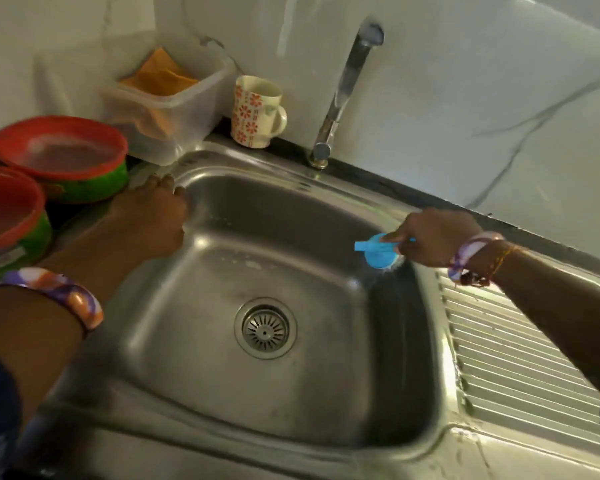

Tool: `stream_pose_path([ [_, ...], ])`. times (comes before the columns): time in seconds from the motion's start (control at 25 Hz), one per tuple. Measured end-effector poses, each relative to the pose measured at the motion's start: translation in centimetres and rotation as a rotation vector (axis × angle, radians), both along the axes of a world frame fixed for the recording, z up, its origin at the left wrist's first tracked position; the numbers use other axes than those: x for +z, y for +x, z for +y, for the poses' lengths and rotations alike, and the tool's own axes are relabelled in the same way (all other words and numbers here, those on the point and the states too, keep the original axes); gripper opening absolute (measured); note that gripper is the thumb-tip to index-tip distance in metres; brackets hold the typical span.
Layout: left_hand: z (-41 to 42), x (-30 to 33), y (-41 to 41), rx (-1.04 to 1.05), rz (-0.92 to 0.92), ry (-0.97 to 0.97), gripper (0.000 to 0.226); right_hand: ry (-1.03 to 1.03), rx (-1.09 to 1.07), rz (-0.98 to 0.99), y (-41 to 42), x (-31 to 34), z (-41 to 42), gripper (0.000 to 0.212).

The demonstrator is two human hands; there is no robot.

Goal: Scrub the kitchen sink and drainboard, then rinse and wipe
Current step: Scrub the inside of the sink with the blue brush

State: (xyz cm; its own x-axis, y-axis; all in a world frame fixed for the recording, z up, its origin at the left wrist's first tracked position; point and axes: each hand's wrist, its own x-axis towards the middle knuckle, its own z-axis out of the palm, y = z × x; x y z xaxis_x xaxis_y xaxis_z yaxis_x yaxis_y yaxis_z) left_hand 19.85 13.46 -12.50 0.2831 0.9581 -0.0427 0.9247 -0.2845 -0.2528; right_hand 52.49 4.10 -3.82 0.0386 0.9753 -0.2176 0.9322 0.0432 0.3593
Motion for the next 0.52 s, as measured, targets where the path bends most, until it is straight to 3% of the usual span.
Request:
stream_pose_path([
  [0.12, 0.8, -1.1, 0.6, 0.096, 0.082, -0.051, 0.069, 0.116, -0.012, -0.167, -1.1, -5.4, -0.2, 0.033],
  [0.28, 0.9, -1.9, 1.3, 0.123, 0.214, -0.055, 0.077, -0.086, 0.061, -0.208, -3.4, -12.0, 0.0, 0.033],
  [0.52, 0.2, -1.8, 2.0, 0.142, 0.222, -0.060, 0.079, 0.079, 0.097, -0.360, -3.0, -3.9, 0.5, 0.028],
])
